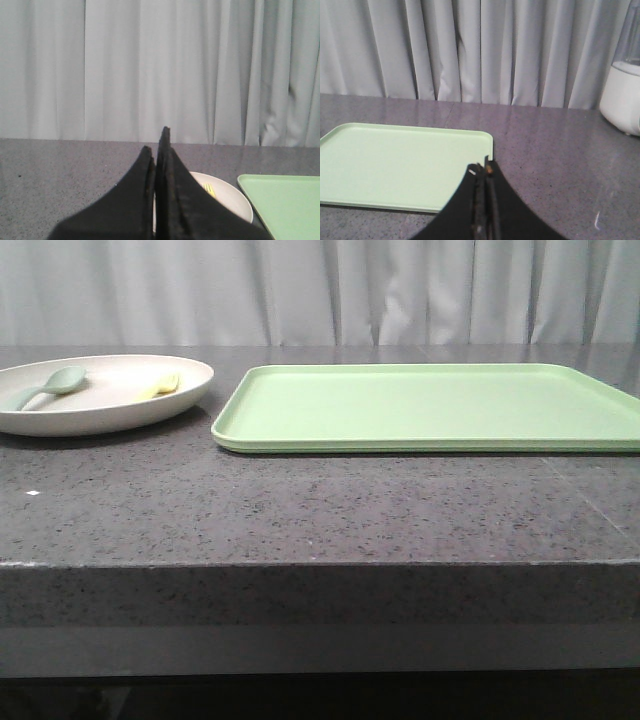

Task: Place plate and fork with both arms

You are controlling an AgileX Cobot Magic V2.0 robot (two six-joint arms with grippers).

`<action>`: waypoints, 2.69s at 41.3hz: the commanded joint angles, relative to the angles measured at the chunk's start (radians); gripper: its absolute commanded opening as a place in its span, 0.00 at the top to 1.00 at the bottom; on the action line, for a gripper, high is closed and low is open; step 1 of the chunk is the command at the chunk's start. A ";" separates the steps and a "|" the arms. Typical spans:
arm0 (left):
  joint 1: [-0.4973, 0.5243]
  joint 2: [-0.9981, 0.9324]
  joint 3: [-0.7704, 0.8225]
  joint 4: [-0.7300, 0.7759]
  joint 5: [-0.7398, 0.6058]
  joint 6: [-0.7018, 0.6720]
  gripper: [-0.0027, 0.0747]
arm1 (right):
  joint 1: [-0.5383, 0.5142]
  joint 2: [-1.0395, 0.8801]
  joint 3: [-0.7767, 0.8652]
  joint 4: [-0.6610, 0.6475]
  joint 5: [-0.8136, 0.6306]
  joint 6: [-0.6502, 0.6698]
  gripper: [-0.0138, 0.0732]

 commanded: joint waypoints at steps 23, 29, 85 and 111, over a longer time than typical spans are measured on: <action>-0.002 0.332 -0.187 -0.007 0.132 -0.011 0.99 | -0.005 0.287 -0.165 -0.002 0.093 -0.001 0.92; -0.002 0.348 -0.187 -0.007 0.135 -0.011 0.99 | -0.005 0.286 -0.165 -0.002 0.095 -0.001 0.92; -0.002 0.352 -0.185 -0.045 0.131 -0.011 0.17 | -0.005 0.286 -0.165 -0.039 0.105 -0.001 0.14; -0.002 0.792 -0.408 0.068 0.538 -0.007 0.23 | -0.005 0.286 -0.165 -0.039 0.105 -0.001 0.14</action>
